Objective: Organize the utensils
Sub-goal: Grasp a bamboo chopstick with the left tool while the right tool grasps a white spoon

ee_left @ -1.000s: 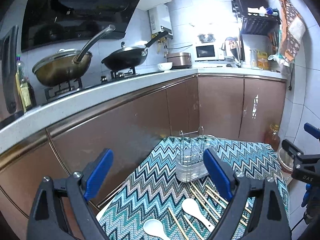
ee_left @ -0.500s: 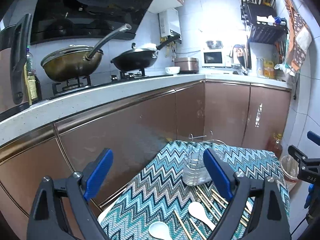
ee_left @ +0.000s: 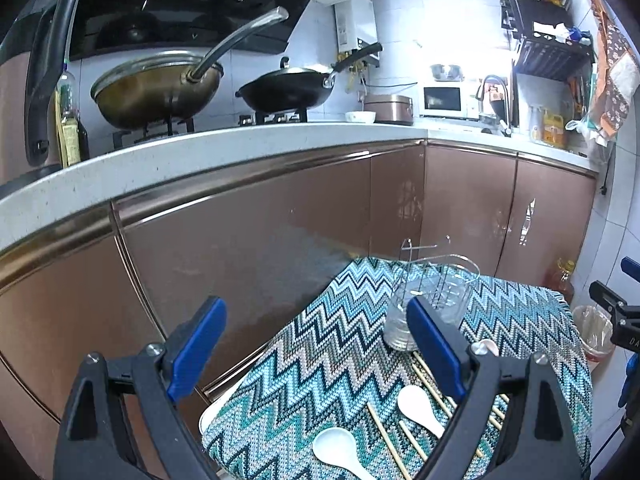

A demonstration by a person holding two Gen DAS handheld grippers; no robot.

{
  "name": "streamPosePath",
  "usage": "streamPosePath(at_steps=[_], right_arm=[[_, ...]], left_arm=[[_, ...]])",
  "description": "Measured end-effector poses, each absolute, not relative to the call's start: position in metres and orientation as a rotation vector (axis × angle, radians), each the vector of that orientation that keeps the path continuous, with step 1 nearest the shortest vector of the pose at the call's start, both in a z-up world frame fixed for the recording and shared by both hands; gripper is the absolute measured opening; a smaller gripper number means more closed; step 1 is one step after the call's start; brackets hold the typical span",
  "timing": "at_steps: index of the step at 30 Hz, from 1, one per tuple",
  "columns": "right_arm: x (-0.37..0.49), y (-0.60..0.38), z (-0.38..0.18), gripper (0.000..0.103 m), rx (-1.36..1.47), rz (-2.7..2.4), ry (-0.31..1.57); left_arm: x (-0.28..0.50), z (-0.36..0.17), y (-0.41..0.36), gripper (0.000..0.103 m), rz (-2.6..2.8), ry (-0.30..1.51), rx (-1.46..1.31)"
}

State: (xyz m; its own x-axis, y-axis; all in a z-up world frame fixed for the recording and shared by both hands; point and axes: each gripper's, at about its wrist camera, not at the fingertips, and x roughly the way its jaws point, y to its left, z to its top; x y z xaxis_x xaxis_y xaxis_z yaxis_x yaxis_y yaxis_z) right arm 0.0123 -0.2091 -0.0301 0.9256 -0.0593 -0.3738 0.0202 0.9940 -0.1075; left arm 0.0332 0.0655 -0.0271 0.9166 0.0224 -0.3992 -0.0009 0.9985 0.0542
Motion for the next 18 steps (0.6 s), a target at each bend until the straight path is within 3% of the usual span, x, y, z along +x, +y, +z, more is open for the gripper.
streamPosePath(at_steps=[11, 18], right_arm=[[0.026, -0.204, -0.042, 0.102, -0.117, 0.033, 0.442], [0.036, -0.203, -0.050, 0.096, -0.100, 0.087, 0.500]], left_arm=[[0.043, -0.049, 0.085, 0.092, -0.001, 0.493, -0.010], [0.051, -0.070, 0.098, 0.091, -0.032, 0.579, -0.063]])
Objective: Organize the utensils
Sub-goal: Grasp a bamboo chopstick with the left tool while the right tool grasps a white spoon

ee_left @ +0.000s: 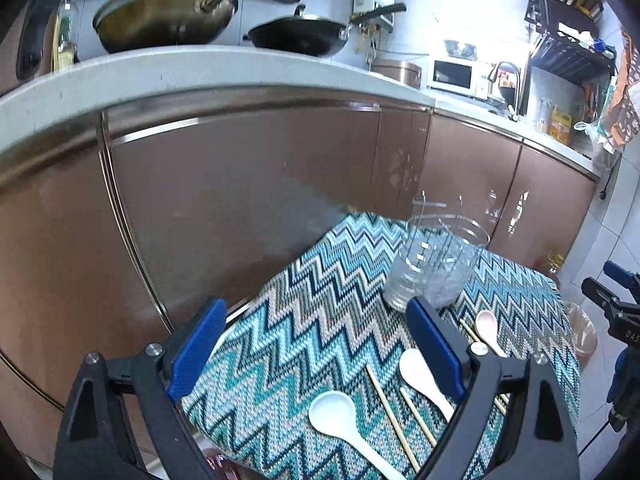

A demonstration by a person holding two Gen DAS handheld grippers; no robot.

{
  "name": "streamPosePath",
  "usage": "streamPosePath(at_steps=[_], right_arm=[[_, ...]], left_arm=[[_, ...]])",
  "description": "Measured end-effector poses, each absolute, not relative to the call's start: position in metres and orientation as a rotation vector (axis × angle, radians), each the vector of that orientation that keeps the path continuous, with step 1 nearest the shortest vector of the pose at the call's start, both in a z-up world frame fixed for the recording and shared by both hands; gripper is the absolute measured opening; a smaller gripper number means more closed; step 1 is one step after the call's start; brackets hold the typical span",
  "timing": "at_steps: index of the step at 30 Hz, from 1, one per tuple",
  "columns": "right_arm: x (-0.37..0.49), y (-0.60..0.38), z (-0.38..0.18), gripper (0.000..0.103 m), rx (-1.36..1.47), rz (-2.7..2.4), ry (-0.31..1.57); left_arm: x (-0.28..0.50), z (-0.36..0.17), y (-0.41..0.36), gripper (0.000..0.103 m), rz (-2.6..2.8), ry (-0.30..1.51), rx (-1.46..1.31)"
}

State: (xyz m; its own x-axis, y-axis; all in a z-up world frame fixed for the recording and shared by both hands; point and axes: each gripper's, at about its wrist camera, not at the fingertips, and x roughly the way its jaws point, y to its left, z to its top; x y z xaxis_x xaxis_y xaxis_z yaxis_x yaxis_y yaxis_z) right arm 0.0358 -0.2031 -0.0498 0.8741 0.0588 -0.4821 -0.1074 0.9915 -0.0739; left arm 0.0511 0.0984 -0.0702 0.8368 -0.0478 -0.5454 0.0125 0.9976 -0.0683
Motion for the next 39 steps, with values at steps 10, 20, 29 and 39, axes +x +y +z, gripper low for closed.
streamPosePath(at_steps=[10, 20, 29, 39], right_arm=[[0.069, -0.216, -0.081, 0.067, -0.004, 0.212, 0.703], [0.103, -0.226, -0.124, 0.048, 0.072, 0.324, 0.898], [0.139, -0.190, -0.145, 0.029, 0.045, 0.435, 1.059], [0.176, -0.207, -0.169, 0.027, 0.017, 0.384, 1.122]], left_arm=[[0.074, -0.118, 0.108, 0.071, -0.171, 0.803, -0.216], [0.109, -0.151, 0.069, 0.048, -0.336, 1.006, -0.271], [0.155, -0.182, 0.052, 0.031, -0.289, 1.210, -0.254], [0.171, -0.203, 0.054, 0.022, -0.228, 1.325, -0.263]])
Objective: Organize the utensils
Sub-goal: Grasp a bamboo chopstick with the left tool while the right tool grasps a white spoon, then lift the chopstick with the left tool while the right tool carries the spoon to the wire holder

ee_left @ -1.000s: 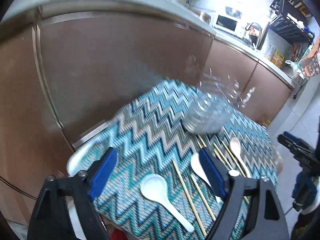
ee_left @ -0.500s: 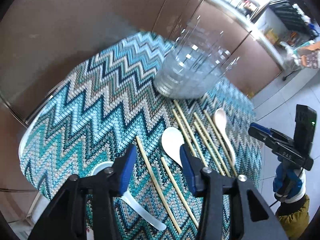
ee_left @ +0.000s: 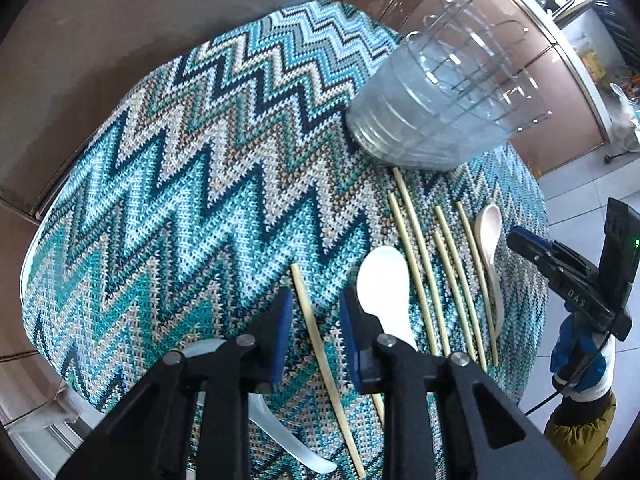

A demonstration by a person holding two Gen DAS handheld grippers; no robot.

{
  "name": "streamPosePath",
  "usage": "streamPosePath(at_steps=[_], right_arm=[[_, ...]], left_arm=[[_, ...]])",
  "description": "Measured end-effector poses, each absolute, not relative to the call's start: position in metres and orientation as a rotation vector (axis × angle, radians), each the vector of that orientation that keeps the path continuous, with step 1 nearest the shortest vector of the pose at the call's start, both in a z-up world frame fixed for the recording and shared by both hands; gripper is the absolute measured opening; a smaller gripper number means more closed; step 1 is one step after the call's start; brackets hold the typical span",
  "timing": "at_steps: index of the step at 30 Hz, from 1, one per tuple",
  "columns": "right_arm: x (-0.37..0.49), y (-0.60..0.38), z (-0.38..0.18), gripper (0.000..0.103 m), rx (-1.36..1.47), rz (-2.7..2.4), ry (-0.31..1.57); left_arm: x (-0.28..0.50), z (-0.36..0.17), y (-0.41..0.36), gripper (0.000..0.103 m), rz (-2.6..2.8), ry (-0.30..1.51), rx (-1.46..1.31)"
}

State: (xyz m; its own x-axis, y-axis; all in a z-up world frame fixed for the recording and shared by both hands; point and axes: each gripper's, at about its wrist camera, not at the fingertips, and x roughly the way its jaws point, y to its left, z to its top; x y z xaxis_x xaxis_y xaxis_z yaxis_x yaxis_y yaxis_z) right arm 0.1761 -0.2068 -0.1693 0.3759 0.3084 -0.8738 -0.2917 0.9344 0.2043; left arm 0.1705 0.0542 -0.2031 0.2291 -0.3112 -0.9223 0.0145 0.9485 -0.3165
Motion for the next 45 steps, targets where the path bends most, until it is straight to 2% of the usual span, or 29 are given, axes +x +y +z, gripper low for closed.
streamPosePath(at_steps=[23, 24, 25, 27, 30, 45], right_arm=[[0.234, -0.205, -0.210, 0.028, -0.037, 0.625, 1.195], [0.236, -0.204, -0.211, 0.026, -0.045, 0.632, 1.197], [0.239, -0.201, -0.211, 0.018, -0.055, 0.635, 1.195], [0.242, -0.200, -0.211, 0.010, -0.084, 0.628, 1.184], [0.244, -0.200, -0.203, 0.006, -0.106, 0.615, 1.164], [0.184, -0.208, -0.131, 0.005, -0.252, 0.453, 1.007]], left_arm=[[0.197, -0.236, 0.034, 0.008, -0.123, 1.462, -0.318], [0.199, -0.237, 0.034, 0.007, -0.123, 1.462, -0.323], [0.199, -0.237, 0.034, 0.006, -0.123, 1.462, -0.332], [0.199, -0.237, 0.035, 0.005, -0.120, 1.457, -0.356], [0.196, -0.236, 0.044, 0.005, -0.119, 1.441, -0.386], [0.160, -0.175, 0.078, 0.005, -0.226, 1.204, -0.404]])
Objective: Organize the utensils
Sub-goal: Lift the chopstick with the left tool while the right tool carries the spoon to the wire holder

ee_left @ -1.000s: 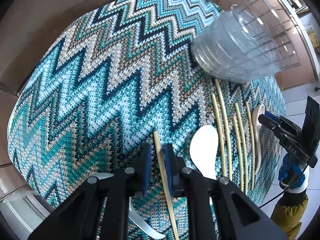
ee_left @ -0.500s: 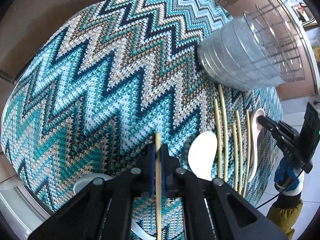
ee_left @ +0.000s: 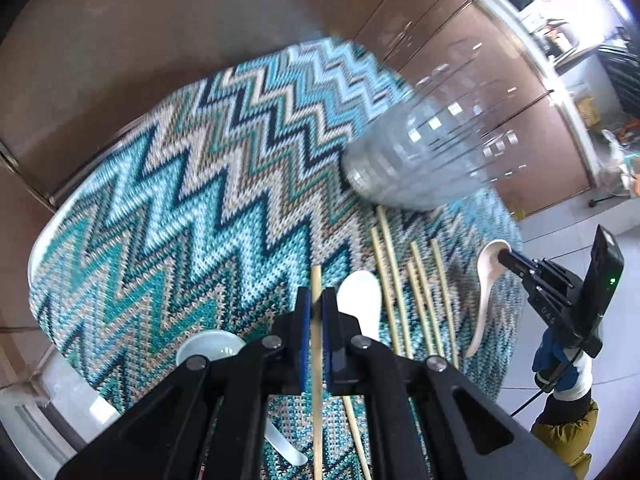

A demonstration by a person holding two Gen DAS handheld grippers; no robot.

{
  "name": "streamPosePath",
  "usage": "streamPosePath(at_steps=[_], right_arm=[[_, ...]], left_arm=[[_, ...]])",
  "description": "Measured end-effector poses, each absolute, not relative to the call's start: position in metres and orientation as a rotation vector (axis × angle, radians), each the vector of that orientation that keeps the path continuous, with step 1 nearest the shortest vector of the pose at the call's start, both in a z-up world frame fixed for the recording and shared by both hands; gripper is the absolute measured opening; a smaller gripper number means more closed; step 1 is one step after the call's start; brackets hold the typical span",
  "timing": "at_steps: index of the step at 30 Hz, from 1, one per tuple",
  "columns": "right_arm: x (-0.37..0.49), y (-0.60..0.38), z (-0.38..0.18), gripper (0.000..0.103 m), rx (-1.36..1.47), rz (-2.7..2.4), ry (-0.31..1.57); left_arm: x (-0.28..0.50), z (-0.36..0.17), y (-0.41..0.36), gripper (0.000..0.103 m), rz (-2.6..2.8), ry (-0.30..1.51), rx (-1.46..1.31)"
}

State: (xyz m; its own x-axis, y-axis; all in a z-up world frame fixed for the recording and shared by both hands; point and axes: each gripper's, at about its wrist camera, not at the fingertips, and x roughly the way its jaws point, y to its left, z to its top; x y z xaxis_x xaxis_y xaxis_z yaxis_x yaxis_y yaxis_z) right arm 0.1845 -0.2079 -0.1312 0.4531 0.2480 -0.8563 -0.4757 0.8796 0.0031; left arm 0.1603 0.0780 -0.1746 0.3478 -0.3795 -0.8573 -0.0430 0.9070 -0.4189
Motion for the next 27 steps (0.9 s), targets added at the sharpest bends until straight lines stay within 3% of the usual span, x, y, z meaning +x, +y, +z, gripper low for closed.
streamPosePath(at_steps=[15, 27], right_arm=[[0.134, -0.211, -0.050, 0.005, -0.187, 0.322, 0.763], [0.158, -0.179, 0.020, 0.005, -0.071, 0.233, 0.481]], left_arm=[[0.130, -0.086, 0.084, 0.005, -0.274, 0.898, -0.385], [0.179, 0.019, 0.061, 0.005, -0.332, 0.509, -0.476]])
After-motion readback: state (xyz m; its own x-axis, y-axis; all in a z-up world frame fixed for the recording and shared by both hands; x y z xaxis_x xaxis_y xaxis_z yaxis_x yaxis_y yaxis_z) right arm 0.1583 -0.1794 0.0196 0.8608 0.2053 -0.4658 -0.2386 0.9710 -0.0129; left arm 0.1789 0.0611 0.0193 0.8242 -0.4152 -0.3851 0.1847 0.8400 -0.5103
